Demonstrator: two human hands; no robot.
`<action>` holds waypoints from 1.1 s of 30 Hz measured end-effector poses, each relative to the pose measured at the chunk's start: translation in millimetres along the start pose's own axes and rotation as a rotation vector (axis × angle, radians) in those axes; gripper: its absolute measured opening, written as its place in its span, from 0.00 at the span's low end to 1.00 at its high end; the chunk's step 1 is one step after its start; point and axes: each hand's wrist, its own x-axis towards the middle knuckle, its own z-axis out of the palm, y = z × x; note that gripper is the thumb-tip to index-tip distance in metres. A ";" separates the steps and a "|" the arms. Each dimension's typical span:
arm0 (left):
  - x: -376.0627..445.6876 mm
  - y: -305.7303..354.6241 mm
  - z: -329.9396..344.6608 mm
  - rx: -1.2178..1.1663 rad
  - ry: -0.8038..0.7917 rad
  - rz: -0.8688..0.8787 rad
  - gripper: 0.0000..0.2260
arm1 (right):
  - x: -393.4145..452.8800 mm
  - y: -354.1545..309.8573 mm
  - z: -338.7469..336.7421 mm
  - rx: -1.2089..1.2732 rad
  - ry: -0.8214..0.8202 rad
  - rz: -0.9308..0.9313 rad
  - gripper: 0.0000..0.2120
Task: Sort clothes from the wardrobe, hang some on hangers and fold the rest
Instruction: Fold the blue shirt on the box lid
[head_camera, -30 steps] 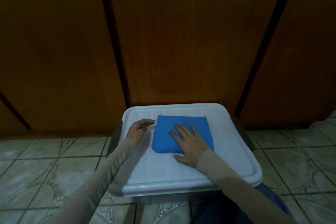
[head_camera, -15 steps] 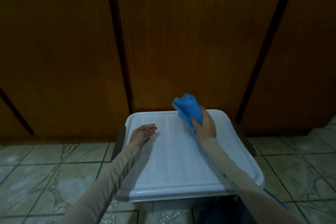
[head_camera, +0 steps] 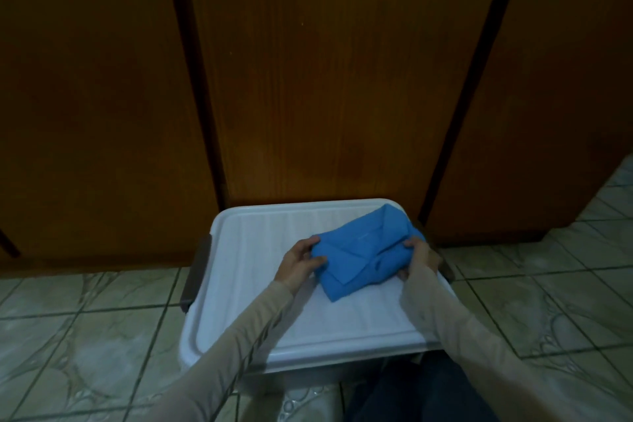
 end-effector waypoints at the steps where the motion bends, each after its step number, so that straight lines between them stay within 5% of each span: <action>1: 0.2 -4.5 2.3 -0.009 0.018 0.010 0.18 | 1.2 -3.6 -5.9 -0.030 0.011 -0.030 0.23; 3: 5.2 -16.5 9.6 -0.034 0.100 -0.004 0.17 | 4.4 -12.0 -15.7 -0.119 -0.033 -0.072 0.17; 6: 6.2 -16.6 17.1 0.366 0.359 -0.014 0.13 | 11.6 -21.7 -26.4 -0.405 -0.080 -0.181 0.14; 10: 2.7 -7.3 28.9 0.555 0.340 -0.040 0.21 | 13.7 -25.1 -38.0 -0.962 -0.074 -0.318 0.15; 14: 11.6 1.0 33.2 0.521 0.379 -0.147 0.26 | 8.7 -25.1 -41.2 -1.033 -0.034 -0.340 0.20; 19: 18.3 7.1 37.4 0.518 0.419 0.006 0.09 | 9.8 -28.8 -29.0 -1.172 0.017 -0.439 0.28; 25: 30.2 22.3 45.7 0.523 0.425 0.045 0.04 | 15.4 -14.4 -14.1 -1.211 0.068 -0.436 0.24; 33: 46.3 6.6 51.3 0.623 0.424 -0.118 0.11 | 24.6 3.0 -12.2 -1.276 0.109 -0.448 0.24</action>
